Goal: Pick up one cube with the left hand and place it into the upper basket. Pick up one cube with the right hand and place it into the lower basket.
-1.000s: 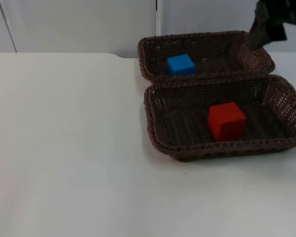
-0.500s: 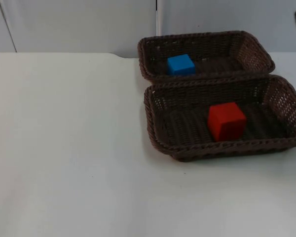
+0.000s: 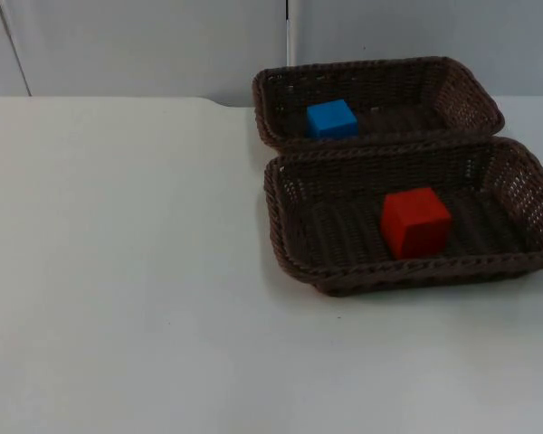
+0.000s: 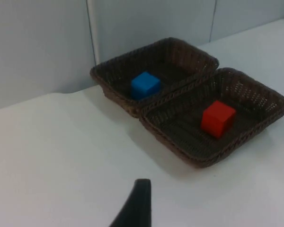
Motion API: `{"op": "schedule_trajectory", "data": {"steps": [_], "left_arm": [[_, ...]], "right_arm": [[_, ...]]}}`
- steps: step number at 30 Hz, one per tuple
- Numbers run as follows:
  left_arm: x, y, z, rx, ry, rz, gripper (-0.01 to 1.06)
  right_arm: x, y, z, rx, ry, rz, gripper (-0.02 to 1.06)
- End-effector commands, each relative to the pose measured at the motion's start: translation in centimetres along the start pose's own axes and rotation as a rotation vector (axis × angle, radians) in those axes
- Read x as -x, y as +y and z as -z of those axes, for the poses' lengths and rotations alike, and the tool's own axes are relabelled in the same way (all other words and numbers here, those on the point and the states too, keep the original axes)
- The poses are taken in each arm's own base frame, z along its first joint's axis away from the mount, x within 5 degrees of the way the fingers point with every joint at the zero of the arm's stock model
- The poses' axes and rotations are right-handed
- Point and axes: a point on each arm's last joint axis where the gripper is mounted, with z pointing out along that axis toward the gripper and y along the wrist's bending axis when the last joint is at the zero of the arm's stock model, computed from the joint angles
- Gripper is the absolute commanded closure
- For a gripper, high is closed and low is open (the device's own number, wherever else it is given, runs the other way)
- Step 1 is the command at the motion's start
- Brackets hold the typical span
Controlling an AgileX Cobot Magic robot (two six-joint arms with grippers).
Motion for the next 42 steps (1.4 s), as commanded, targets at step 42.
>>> {"op": "schedule_trajectory", "data": {"steps": [42], "left_arm": [[-5.8,0.3,2.5,0.116,0.138,0.070,0.19]], "right_arm": [[-8.9,-1.9,14.4,0.052,-0.164,0.134,0.16]]}}
